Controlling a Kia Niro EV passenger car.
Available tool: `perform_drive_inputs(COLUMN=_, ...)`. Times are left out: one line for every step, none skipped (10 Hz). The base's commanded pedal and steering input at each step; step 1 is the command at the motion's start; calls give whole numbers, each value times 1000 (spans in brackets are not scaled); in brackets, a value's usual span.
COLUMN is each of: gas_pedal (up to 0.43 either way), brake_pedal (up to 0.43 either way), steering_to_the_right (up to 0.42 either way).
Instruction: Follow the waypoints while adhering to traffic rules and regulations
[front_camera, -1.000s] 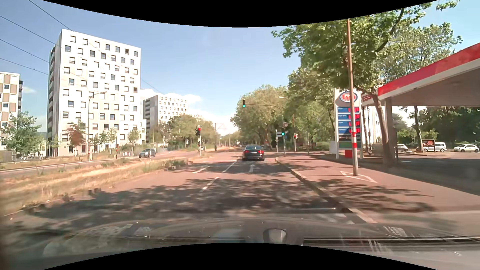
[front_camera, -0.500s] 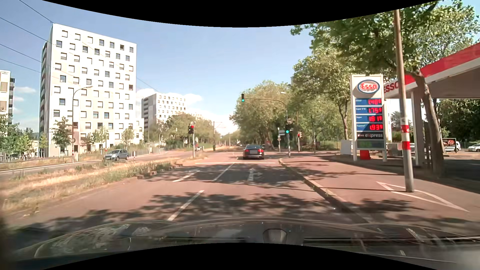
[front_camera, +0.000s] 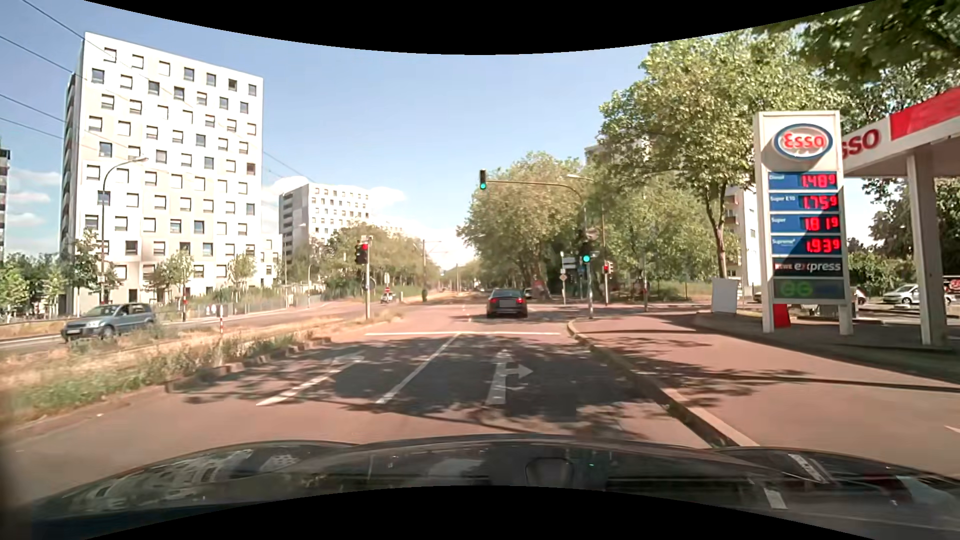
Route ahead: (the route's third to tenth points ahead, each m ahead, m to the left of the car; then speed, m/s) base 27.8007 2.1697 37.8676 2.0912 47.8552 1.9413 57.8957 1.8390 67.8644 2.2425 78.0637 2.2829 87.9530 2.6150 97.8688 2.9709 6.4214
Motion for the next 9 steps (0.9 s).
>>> perform_drive_inputs(gas_pedal=0, brake_pedal=0, steering_to_the_right=-3)
perform_drive_inputs(gas_pedal=0, brake_pedal=0, steering_to_the_right=-3)
perform_drive_inputs(gas_pedal=0, brake_pedal=0, steering_to_the_right=-3)
perform_drive_inputs(gas_pedal=0, brake_pedal=0, steering_to_the_right=-4)
perform_drive_inputs(gas_pedal=0, brake_pedal=0, steering_to_the_right=-5)
perform_drive_inputs(gas_pedal=0, brake_pedal=0, steering_to_the_right=-5)
perform_drive_inputs(gas_pedal=0, brake_pedal=0, steering_to_the_right=-5)
perform_drive_inputs(gas_pedal=0, brake_pedal=0, steering_to_the_right=-5)
perform_drive_inputs(gas_pedal=0, brake_pedal=0, steering_to_the_right=-5)
